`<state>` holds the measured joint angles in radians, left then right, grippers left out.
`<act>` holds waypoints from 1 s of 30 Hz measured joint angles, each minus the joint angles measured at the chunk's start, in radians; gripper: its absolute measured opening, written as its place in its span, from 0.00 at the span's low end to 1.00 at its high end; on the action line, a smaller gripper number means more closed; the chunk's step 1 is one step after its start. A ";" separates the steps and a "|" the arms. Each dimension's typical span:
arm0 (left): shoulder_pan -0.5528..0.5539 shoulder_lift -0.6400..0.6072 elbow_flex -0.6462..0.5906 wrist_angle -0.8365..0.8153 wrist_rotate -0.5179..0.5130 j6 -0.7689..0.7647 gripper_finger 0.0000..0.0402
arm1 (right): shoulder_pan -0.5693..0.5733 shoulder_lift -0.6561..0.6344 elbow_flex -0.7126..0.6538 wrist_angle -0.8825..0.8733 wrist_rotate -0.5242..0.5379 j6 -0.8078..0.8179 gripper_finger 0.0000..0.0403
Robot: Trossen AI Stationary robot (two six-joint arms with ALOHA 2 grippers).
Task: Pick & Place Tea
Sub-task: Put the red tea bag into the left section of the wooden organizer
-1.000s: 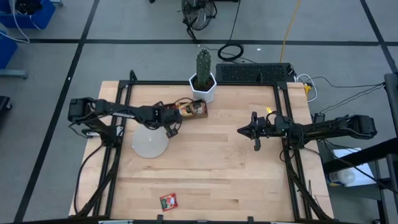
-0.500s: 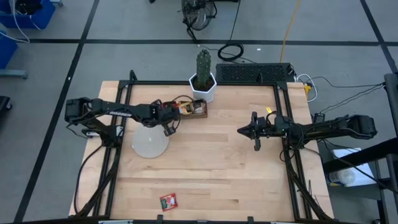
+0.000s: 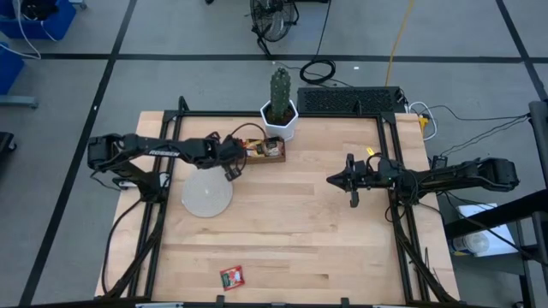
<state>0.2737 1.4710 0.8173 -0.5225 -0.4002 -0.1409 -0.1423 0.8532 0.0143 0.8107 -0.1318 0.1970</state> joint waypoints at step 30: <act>-0.051 -0.072 -0.094 0.098 0.047 -0.061 0.01 | 0.000 0.000 0.000 0.000 0.000 0.000 0.00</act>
<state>0.2224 1.3991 0.7236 -0.4240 -0.3535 -0.2015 -0.1423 0.8531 0.0142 0.8112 -0.1318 0.1970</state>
